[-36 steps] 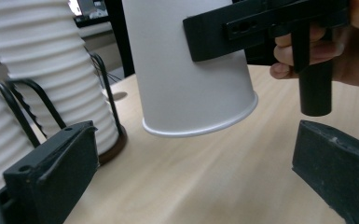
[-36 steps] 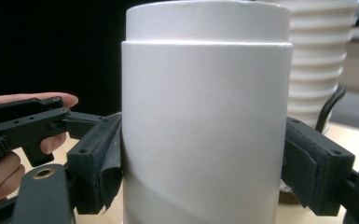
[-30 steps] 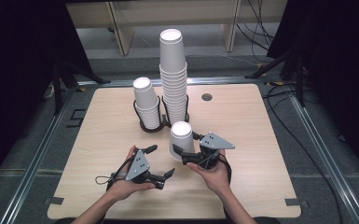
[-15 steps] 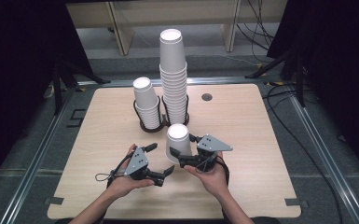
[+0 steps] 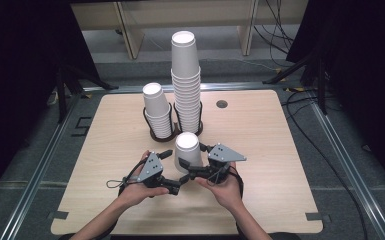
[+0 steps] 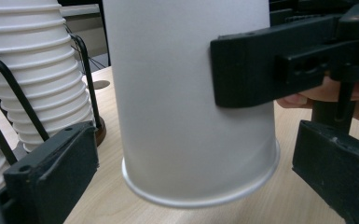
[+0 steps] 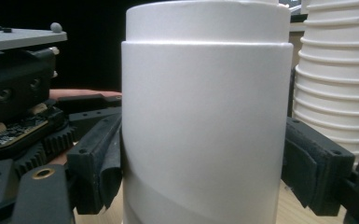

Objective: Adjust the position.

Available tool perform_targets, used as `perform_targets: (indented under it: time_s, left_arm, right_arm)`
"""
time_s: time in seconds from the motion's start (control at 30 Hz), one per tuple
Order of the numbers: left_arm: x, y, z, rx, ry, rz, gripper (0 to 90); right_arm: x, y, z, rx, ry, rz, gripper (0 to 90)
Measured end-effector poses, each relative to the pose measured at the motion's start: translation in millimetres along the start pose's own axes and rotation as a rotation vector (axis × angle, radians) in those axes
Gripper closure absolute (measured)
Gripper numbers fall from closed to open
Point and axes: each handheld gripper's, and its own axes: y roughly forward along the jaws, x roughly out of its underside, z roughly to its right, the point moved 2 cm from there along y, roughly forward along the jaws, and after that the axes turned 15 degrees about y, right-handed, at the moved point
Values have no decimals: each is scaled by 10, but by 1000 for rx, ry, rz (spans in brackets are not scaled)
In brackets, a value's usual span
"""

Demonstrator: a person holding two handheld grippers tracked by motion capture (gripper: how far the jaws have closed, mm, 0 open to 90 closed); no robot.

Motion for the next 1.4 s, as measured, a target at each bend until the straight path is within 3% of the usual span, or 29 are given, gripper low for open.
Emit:
perform_targets:
  time_s: [0.03, 0.2, 0.3, 0.37, 0.43, 0.5, 0.7, 0.8, 1.4]
  left_arm:
    - [-2, 0, 2, 0, 1, -3, 0]
    - [2, 22, 7, 6, -3, -21, 0]
    - [4, 34, 4, 12, -8, -25, 0]
    - [4, 47, 5, 12, -11, -21, 0]
    - [6, 54, -3, 9, -11, -24, 0]
    - [16, 71, -5, 9, -16, -15, 0]
    - [45, 90, 18, 24, -11, -40, 0]
    - [56, 98, 18, 25, -10, -47, 1]
    - [66, 75, 5, 34, 22, -50, 120]
  right_arm:
    - [5, 3, -19, -3, 15, -18, 217]
    - [10, 29, -25, -3, -12, -20, 218]
    - [29, 32, -60, -14, 18, -20, 217]
    - [31, 33, -34, -1, -12, -28, 218]
    - [44, 45, -61, -19, 16, -32, 218]
    - [40, 57, -57, -21, -12, -18, 217]
    - [48, 60, -87, -19, 6, -27, 217]
    - [54, 79, -103, -44, 7, -34, 218]
    - [52, 93, -80, -44, 19, -33, 157]
